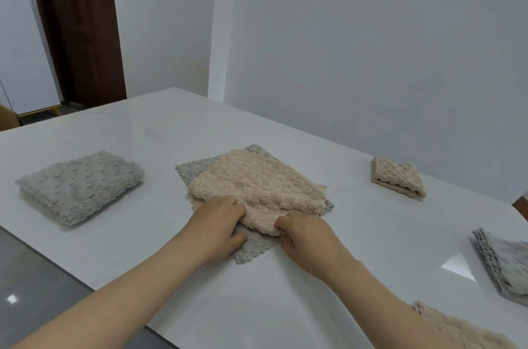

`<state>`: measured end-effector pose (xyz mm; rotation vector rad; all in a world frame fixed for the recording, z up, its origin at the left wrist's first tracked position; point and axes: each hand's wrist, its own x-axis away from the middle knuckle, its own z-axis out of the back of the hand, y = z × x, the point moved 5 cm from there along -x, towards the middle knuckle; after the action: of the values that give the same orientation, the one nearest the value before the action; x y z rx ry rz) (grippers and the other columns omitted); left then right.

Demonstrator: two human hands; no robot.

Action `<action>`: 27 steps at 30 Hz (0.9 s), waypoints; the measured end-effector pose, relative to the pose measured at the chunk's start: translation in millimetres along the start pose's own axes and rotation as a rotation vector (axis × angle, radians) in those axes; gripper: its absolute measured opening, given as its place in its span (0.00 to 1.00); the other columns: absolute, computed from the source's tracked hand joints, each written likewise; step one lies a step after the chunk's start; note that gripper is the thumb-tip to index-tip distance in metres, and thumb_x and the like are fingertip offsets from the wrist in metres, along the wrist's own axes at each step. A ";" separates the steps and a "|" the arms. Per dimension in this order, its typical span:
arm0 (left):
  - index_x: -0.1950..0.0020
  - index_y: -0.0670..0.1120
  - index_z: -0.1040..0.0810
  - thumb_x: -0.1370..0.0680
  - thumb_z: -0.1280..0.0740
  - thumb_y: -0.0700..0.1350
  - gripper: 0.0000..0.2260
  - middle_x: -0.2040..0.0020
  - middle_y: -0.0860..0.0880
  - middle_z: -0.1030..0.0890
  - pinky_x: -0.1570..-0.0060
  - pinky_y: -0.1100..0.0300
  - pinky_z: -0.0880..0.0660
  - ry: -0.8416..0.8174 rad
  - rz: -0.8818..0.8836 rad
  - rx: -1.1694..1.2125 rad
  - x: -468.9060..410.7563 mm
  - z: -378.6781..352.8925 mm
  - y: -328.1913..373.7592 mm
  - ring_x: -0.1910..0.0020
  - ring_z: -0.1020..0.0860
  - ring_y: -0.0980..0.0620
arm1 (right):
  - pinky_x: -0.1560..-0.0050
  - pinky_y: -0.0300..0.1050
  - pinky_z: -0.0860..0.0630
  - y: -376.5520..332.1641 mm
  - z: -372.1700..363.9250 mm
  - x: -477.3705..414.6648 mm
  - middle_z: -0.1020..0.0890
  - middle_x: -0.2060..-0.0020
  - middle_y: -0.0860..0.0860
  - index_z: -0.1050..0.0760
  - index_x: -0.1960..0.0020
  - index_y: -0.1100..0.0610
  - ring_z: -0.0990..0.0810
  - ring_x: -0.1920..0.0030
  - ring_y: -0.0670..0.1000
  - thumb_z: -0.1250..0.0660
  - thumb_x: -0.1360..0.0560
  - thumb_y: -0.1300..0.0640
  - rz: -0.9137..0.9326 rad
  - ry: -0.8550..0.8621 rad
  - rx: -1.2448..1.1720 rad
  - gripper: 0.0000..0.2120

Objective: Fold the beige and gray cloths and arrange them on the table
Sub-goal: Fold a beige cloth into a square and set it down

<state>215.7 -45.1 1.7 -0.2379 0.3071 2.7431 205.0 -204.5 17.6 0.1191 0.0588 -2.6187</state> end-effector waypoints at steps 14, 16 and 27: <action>0.61 0.48 0.30 0.29 0.34 0.60 0.16 0.59 0.51 0.30 0.62 0.58 0.35 0.172 0.048 -0.056 -5.0 14.7 14.5 0.57 0.30 0.50 | 0.59 0.46 0.27 -11.7 38.0 6.2 0.23 0.63 0.46 0.24 0.56 0.53 0.26 0.60 0.49 0.41 0.26 0.56 0.034 0.133 -0.065 0.07; 0.67 0.48 0.33 0.33 0.30 0.58 0.17 0.65 0.53 0.31 0.69 0.58 0.36 0.234 0.004 -0.064 -2.9 17.8 14.5 0.64 0.31 0.51 | 0.58 0.46 0.26 -14.4 46.9 9.2 0.21 0.62 0.47 0.23 0.54 0.53 0.24 0.59 0.49 0.41 0.24 0.54 0.039 0.153 -0.060 0.09; 0.66 0.46 0.31 0.29 0.41 0.43 0.06 0.69 0.51 0.29 0.69 0.61 0.39 0.405 -0.072 0.004 15.9 60.0 22.5 0.70 0.35 0.53 | 0.57 0.45 0.25 -24.9 92.8 24.8 0.20 0.59 0.47 0.21 0.50 0.52 0.22 0.57 0.48 0.40 0.23 0.54 0.063 0.284 -0.052 0.09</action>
<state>185.1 -45.5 60.2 -0.7910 0.4004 2.6048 164.4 -201.1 108.0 0.4660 0.2181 -2.5174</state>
